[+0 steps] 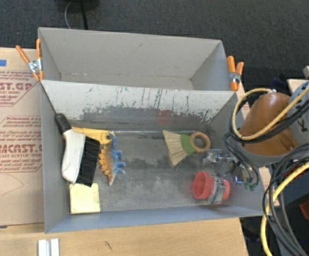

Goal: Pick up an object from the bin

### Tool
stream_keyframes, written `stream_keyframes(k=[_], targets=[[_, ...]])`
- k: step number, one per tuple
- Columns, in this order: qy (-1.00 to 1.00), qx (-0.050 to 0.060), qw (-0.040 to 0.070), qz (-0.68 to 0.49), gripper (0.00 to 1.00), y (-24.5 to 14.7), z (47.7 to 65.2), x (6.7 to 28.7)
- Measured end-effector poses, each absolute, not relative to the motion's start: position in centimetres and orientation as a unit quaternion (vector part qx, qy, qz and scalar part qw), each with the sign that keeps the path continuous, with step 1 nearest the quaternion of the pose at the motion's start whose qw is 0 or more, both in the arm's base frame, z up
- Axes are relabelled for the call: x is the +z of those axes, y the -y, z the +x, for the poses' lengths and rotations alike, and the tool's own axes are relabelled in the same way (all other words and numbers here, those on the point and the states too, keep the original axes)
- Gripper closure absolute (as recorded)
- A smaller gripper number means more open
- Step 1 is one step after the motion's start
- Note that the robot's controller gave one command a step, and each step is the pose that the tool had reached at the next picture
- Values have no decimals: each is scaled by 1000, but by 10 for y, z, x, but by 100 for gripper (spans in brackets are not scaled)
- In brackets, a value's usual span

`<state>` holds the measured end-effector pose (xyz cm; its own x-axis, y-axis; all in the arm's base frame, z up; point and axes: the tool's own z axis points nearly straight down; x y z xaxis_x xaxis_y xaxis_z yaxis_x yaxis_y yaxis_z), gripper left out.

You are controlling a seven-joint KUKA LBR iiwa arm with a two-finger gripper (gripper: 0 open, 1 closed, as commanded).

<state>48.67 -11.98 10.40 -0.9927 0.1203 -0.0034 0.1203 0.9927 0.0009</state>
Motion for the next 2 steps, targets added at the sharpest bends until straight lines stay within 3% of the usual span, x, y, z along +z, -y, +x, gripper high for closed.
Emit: stream_keyframes(k=[1,2], targets=[[-998,0,3,57,0,123,485,73],[-999,0,2,48,0,121,480,122]])
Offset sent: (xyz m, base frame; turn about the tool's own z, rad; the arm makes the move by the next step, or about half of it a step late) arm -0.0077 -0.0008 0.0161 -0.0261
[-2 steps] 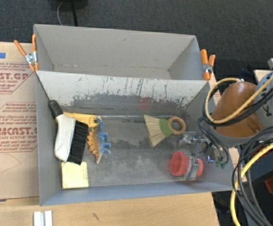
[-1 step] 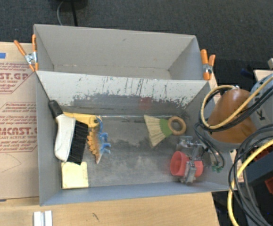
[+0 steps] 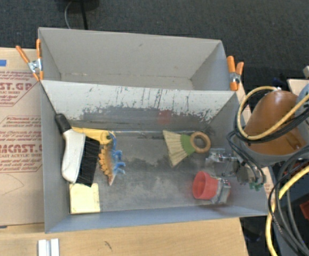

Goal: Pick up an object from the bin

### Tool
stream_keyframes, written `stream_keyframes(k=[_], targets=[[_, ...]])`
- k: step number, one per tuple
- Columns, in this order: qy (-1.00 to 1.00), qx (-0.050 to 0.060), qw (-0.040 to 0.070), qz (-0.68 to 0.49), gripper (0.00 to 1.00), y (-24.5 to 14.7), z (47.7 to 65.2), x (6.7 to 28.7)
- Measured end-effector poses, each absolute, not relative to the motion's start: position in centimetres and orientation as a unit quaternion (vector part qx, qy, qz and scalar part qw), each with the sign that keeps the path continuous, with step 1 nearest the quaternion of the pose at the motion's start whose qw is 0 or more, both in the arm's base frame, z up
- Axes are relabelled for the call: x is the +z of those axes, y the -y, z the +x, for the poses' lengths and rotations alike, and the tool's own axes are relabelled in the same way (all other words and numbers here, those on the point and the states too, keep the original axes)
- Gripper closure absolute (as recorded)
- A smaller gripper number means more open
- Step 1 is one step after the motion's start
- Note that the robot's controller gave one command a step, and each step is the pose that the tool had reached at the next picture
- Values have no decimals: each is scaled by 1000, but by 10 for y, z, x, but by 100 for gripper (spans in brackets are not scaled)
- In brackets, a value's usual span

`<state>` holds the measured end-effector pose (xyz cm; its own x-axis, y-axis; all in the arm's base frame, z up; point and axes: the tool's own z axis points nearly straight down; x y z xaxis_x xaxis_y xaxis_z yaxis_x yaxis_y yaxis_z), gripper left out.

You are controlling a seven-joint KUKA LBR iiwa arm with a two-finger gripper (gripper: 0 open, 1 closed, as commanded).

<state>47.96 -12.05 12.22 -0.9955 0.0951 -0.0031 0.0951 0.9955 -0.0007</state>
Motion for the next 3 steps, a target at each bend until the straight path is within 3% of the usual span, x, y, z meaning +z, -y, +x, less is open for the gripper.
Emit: stream_keyframes(k=[1,2,3], targets=[[-997,0,2,80,0,98,483,69],[-965,4,-1,262,100,104,486,70],[-965,4,-1,262,100,104,486,70]])
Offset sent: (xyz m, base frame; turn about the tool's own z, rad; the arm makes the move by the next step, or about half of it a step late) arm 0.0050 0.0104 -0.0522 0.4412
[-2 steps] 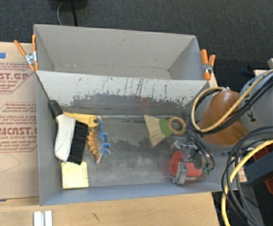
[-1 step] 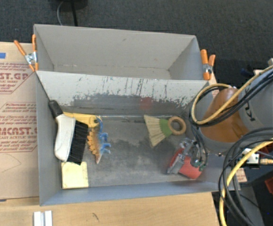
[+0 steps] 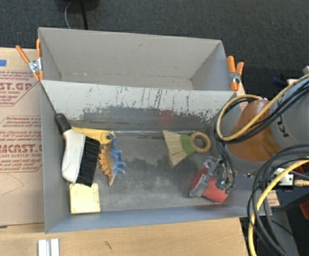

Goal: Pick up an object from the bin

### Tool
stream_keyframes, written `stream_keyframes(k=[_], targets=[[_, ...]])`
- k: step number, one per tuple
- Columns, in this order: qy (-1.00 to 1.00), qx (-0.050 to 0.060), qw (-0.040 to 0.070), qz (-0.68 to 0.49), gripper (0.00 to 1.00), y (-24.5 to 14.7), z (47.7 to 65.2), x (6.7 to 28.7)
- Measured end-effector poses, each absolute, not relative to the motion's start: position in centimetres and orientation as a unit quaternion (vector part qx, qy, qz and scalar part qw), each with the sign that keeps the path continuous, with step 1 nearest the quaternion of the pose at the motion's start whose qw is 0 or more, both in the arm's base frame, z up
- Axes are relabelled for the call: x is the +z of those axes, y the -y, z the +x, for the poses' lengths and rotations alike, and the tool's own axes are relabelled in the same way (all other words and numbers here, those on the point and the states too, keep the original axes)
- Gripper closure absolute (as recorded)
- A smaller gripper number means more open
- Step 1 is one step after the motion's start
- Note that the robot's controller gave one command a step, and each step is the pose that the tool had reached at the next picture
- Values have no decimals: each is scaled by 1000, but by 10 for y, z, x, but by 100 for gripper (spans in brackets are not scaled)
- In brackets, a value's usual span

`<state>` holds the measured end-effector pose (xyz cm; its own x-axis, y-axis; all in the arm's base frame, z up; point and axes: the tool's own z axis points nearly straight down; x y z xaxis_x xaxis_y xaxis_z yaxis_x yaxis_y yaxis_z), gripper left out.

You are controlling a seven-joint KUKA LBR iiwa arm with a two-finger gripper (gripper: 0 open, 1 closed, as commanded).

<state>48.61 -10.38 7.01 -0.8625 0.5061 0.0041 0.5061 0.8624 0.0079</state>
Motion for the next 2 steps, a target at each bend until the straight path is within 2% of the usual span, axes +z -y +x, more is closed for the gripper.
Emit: stream_keyframes(k=[1,2], targets=[[965,-3,3,-262,100,104,484,74],[965,-1,4,-263,100,106,483,92]])
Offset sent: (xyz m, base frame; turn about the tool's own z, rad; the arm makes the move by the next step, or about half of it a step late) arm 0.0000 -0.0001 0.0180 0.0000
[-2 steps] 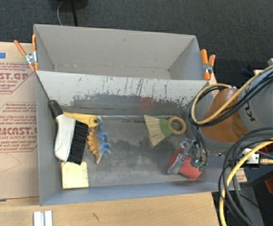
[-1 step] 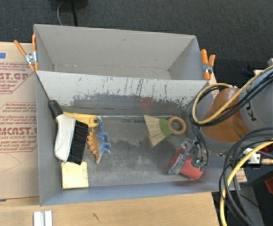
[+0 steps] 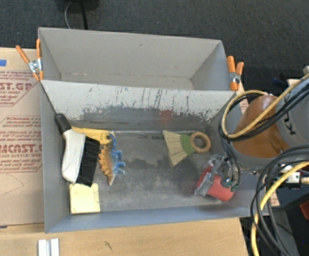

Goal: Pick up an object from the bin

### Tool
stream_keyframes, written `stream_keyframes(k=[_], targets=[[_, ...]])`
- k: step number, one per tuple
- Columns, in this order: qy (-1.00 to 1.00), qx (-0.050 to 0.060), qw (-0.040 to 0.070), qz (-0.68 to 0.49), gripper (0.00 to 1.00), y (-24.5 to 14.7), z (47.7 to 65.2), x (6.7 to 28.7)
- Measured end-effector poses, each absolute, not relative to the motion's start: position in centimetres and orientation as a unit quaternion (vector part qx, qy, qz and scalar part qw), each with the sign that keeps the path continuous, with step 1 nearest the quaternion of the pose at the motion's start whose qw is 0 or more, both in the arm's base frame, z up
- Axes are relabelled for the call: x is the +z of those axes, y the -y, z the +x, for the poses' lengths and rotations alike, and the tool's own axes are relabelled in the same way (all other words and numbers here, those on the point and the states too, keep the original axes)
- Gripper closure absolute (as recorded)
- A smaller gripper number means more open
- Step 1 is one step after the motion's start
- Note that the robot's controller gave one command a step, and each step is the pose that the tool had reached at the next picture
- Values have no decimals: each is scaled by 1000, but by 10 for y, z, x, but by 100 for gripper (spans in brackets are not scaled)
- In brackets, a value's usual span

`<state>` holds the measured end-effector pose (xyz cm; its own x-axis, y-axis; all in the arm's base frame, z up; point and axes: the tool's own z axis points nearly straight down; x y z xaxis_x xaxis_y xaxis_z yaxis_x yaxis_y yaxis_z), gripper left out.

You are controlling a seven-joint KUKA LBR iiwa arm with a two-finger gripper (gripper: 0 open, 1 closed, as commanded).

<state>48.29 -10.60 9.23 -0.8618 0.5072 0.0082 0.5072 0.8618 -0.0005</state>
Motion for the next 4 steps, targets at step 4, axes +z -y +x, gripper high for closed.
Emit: stream_keyframes(k=[4], targets=[[965,0,-1,-263,100,107,485,150]])
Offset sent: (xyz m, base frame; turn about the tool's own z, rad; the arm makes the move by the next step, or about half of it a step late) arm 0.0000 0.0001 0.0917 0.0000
